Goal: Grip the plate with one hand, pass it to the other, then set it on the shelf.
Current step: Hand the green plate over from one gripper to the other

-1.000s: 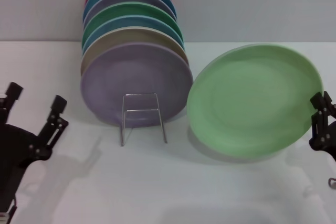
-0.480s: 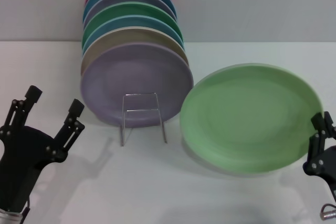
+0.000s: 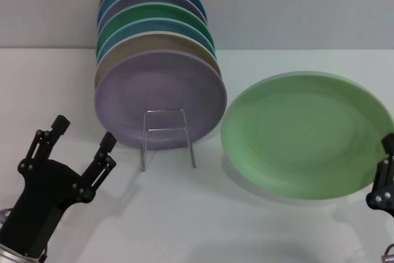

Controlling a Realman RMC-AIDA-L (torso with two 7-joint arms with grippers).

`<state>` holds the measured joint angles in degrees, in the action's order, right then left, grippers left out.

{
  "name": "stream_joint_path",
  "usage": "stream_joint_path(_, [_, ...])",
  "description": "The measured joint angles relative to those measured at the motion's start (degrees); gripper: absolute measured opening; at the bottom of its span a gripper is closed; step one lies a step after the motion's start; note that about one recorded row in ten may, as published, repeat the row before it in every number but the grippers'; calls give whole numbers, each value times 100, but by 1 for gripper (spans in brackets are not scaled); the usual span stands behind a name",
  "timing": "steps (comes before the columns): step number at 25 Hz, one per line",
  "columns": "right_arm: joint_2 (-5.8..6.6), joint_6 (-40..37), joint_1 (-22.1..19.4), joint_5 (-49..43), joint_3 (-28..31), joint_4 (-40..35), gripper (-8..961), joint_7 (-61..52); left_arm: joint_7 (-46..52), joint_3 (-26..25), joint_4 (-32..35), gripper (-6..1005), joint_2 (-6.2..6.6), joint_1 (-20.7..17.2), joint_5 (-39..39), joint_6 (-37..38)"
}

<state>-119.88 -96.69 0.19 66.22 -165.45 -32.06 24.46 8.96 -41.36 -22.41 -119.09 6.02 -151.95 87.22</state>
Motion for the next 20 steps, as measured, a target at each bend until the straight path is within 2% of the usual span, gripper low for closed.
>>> stream_joint_path(10, [0,176,113,0,-19,-203,18,665,-38,207,-194,844,0,-36,6,-315])
stream_joint_path(20, [0,485,200,-65,-29,-337,17,1192,-493,717,-301,844,-1,-45,7,-404])
